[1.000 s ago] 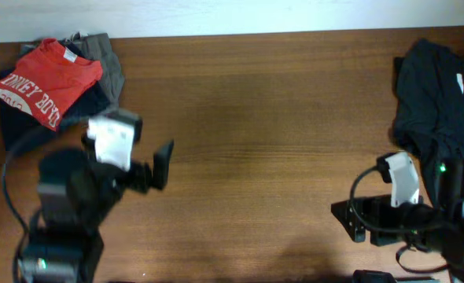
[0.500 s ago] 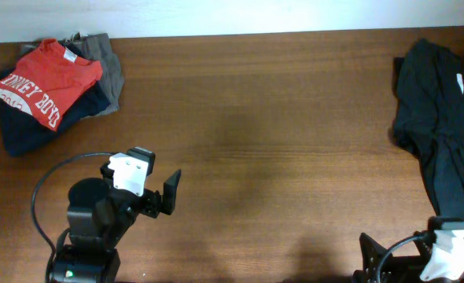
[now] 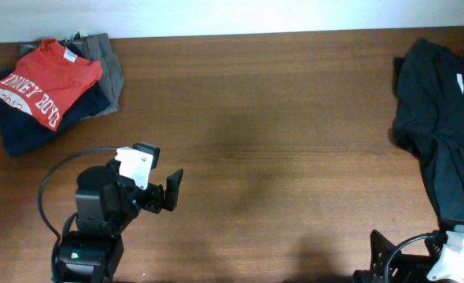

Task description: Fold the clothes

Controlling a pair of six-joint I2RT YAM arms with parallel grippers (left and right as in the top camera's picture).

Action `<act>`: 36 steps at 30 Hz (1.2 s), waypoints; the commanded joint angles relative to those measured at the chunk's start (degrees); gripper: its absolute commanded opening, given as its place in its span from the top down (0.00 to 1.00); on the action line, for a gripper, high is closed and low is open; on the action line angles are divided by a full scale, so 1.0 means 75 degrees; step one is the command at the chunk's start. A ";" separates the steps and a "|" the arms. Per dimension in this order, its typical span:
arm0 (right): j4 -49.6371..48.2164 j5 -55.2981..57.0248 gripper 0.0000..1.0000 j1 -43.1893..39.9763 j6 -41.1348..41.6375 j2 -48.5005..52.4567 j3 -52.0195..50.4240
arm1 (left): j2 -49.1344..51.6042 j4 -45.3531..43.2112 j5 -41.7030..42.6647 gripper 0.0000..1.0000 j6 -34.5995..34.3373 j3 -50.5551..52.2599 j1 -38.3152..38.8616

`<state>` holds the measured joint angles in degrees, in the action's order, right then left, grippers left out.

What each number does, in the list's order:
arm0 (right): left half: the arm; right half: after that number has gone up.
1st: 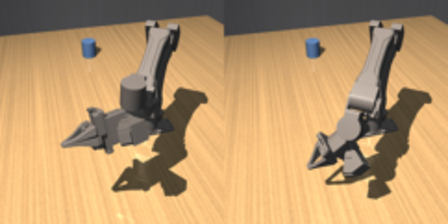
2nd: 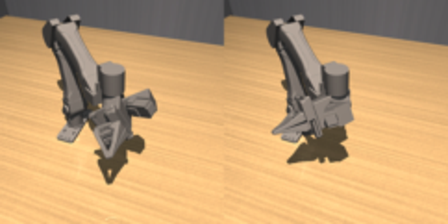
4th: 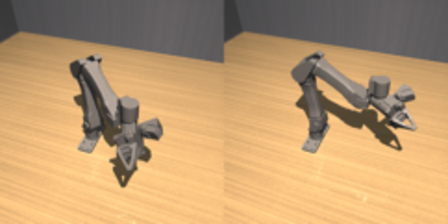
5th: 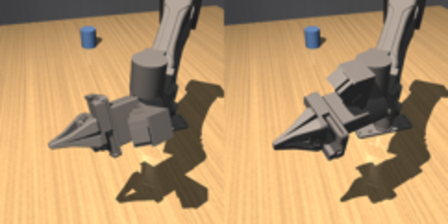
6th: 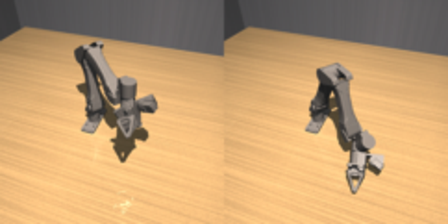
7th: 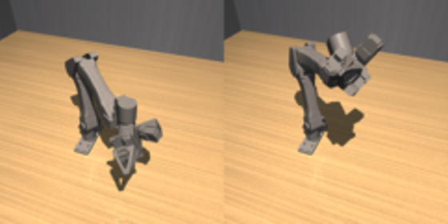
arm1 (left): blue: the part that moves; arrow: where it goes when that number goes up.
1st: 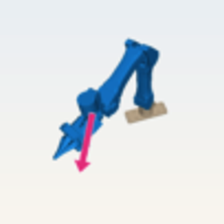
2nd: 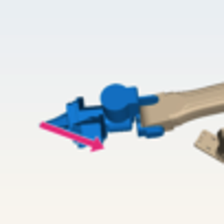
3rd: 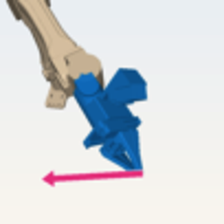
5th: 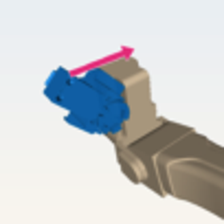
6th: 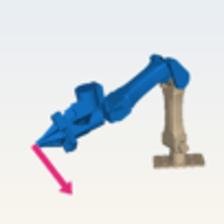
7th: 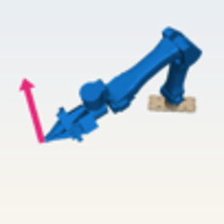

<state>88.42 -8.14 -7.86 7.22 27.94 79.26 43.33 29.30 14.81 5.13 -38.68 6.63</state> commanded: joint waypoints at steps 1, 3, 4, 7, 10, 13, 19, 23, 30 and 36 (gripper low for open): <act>-0.0020 0.0178 0.01 -0.0012 0.0050 -0.0029 0.0003 | 0.0090 -0.0012 0.0114 0.01 0.0073 0.0058 0.0017; -0.0020 0.0178 0.01 -0.0012 0.0050 -0.0029 0.0003 | 0.0114 -0.0015 0.0114 0.01 0.0073 0.0058 0.0017; -0.0020 0.0178 0.01 -0.0012 0.0050 -0.0029 0.0003 | 0.0114 -0.0015 0.0114 0.01 0.0073 0.0058 0.0017; -0.0017 0.0178 0.01 -0.0012 0.0050 -0.0029 0.0003 | 0.0114 -0.0015 0.0114 0.01 0.0073 0.0058 0.0017; -0.0012 0.0178 0.01 -0.0012 0.0050 -0.0029 0.0003 | 0.0114 -0.0015 0.0114 0.01 0.0073 0.0058 0.0017; 0.0003 0.0187 0.01 -0.0012 0.0044 -0.0029 0.0003 | 0.0114 -0.0015 0.0114 0.01 0.0073 0.0058 0.0017; -0.0533 0.0516 0.01 0.0003 -0.0105 -0.0029 -0.0108 | 0.0114 -0.0015 0.0114 0.01 0.0073 0.0058 0.0017; -0.2116 0.0478 0.01 0.0003 -0.0350 -0.0367 -0.1376 | 0.0114 -0.0015 0.0114 0.01 0.0073 0.0058 0.0017; -0.5310 -0.0044 0.01 0.0192 -0.0361 -0.2209 -0.5179 | 0.0114 -0.0015 0.0114 0.01 0.0073 0.0058 0.0017; -0.8145 -0.0061 0.01 0.1052 -0.0356 -0.3442 -0.7822 | 0.0114 -0.0015 0.0114 0.01 0.0073 0.0058 0.0017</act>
<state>32.29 -7.62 -2.31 4.56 5.96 27.05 44.16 29.26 14.81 5.15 -38.61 6.63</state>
